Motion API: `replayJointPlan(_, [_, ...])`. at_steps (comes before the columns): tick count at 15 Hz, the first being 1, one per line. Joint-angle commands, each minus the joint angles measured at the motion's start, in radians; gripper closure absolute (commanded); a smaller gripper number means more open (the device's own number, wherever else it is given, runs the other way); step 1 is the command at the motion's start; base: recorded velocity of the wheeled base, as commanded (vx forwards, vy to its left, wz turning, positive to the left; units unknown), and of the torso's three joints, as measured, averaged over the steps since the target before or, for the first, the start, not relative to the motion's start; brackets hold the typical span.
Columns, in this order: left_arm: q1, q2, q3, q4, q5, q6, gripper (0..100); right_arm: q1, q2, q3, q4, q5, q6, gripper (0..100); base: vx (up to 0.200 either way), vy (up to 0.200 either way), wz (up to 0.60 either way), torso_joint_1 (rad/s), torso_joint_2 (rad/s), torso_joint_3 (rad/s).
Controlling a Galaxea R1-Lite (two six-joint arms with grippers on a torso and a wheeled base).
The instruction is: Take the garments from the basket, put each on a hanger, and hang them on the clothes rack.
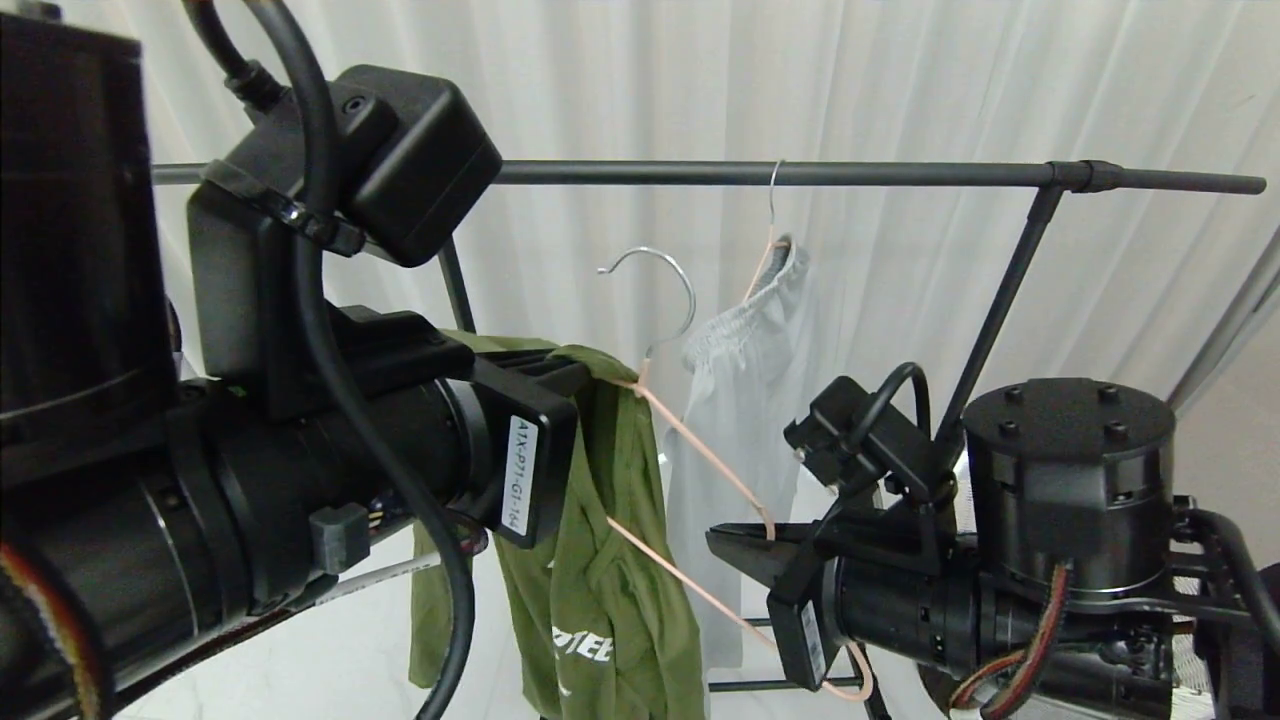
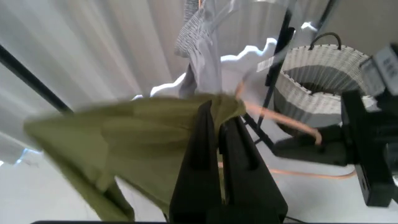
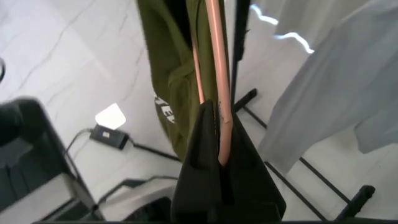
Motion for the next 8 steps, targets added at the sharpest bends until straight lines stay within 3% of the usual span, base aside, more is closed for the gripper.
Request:
replayJointPlan(1, [0.018, -0.002, 0.004, 0.000, 0.002, -0.003, 100, 0.007, -0.021, 0.001, -0.031, -0.021, 0.013, 100, 0.000, 0.000, 0.00, 0.000, 0.00, 0.000])
replayJointPlan(7, [0.018, -0.004, 0.019, 0.001, -0.001, 0.003, 100, 0.037, -0.056, 0.002, -0.090, -0.108, 0.006, 100, 0.000, 0.000, 0.00, 0.000, 0.00, 0.000])
replayJointPlan(8, [0.018, -0.002, 0.022, 0.001, -0.001, 0.003, 0, 0.037, -0.053, 0.002, -0.119, -0.116, 0.005, 100, 0.000, 0.000, 0.00, 0.000, 0.00, 0.000])
